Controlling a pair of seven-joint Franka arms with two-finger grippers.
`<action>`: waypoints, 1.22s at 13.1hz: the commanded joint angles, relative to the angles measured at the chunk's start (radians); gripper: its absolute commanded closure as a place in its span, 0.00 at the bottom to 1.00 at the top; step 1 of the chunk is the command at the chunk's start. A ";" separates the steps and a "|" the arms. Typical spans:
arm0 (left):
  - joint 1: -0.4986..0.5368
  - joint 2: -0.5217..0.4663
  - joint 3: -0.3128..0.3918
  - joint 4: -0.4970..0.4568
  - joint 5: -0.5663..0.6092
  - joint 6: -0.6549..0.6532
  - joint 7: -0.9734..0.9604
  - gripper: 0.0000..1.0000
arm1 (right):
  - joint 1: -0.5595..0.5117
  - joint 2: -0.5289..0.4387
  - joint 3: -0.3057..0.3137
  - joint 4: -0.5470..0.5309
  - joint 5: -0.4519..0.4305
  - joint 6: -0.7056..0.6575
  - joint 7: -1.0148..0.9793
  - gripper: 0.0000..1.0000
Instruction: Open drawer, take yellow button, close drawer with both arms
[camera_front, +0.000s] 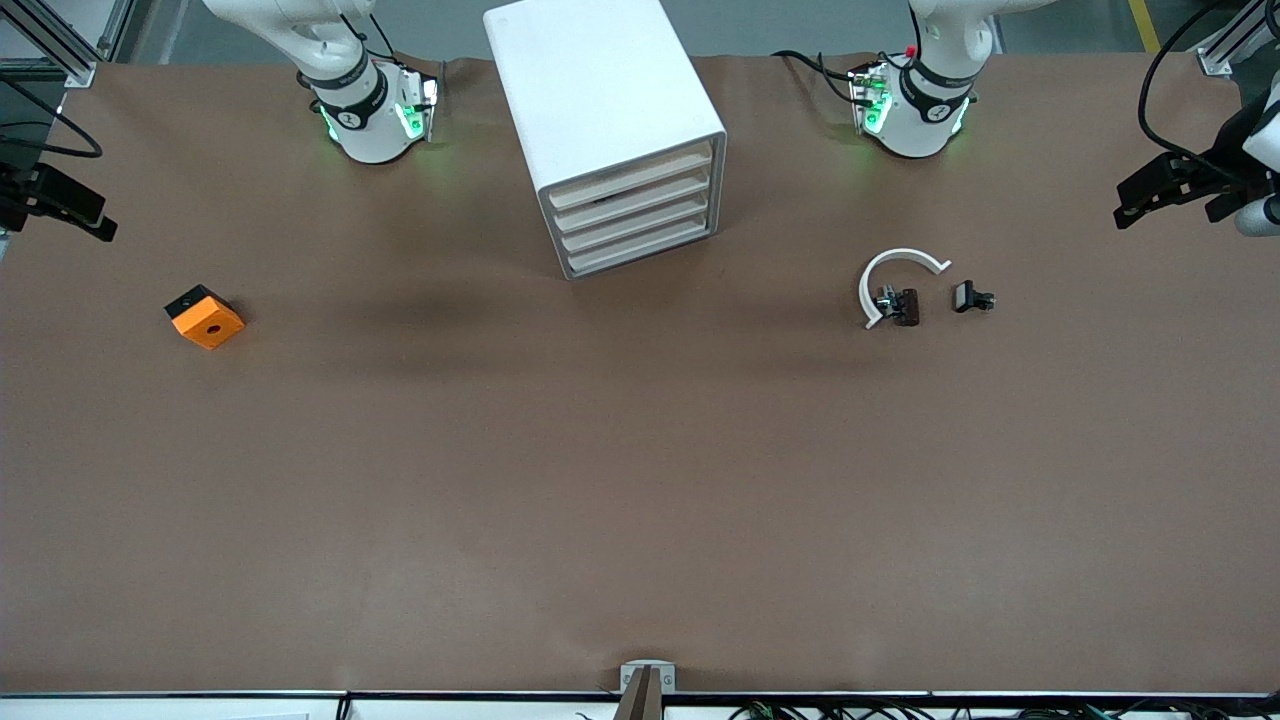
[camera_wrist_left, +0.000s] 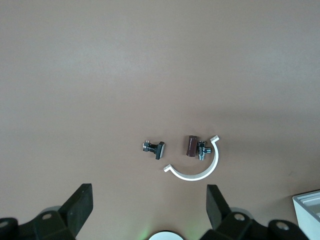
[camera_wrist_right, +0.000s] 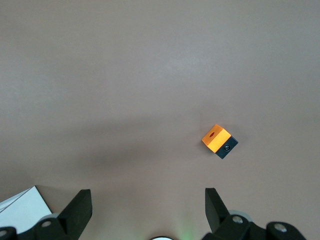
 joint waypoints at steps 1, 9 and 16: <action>0.003 0.004 -0.004 0.012 -0.012 -0.016 0.021 0.00 | 0.002 0.011 0.003 0.022 -0.023 -0.003 -0.011 0.00; 0.011 0.160 -0.003 0.156 -0.012 -0.054 0.028 0.00 | 0.006 0.012 0.003 0.022 -0.022 0.008 -0.011 0.00; 0.002 0.294 -0.003 0.153 -0.038 -0.054 -0.103 0.00 | 0.010 0.011 0.003 0.022 -0.023 0.008 -0.011 0.00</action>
